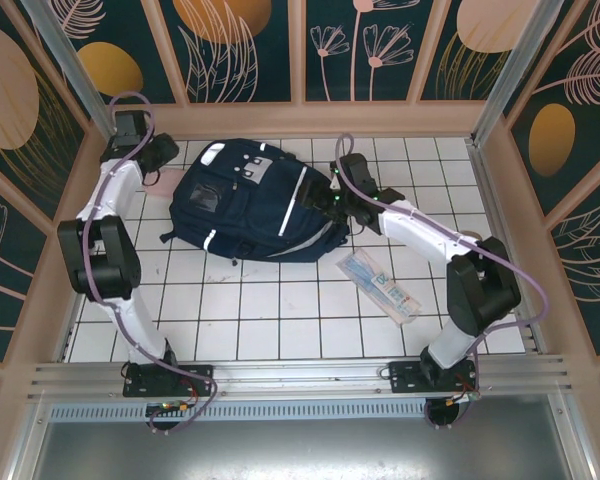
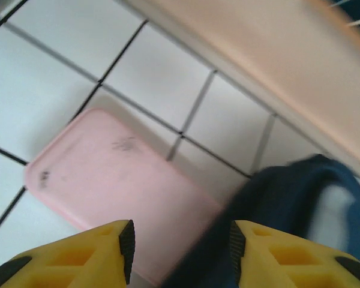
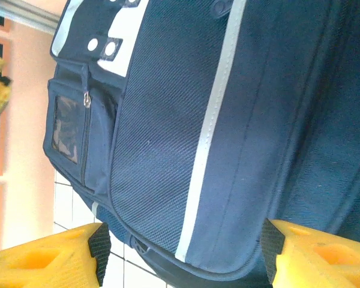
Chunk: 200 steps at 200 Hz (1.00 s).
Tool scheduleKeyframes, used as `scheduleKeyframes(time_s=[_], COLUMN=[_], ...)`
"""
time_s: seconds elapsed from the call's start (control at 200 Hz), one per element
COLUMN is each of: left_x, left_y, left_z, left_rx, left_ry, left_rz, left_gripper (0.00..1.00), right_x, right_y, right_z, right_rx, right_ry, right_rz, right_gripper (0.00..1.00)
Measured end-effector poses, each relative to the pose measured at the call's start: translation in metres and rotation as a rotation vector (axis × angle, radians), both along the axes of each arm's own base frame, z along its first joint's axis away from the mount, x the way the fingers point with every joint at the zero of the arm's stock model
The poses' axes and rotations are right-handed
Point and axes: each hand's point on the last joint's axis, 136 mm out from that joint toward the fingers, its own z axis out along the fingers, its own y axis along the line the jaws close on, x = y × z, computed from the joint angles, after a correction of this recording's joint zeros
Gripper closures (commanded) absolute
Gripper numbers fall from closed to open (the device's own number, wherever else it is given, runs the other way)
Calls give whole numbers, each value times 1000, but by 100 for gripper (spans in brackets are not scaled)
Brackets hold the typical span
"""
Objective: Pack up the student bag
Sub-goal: Move the pencil pouch to the middle-left of the table.
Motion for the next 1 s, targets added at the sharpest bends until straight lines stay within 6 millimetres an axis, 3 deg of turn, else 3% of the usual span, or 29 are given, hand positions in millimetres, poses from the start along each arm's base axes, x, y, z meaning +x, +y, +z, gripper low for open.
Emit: scheduleKeyframes(time_s=[0.115,0.19,0.405,0.595,0.7,0.881,1.001], left_x=[13,25,63,57,31,-43,-87], left_y=[20,23,18,20,26,34,28], left_z=[-46,-64,-76,-88,-89,-94,-97], left_rx=[-39,-61,-118,-115,-67,10,0], left_ry=[64,77,35,44,76,181,211], left_rz=[19,13,-19,6,57,153,195], left_gripper=[53,53,54,58,58,63,63], right_x=[-1,-1,2,6,10,15,18], right_y=[8,11,17,21,27,36,42], right_z=[-3,-5,-14,-20,-21,-21,-25], right_rx=[5,3,-12,-26,-21,-4,2], right_ry=[13,20,46,59,60,67,76], right_rz=[22,32,56,74,90,111,124], right_gripper=[30,30,30,31,31,31,32])
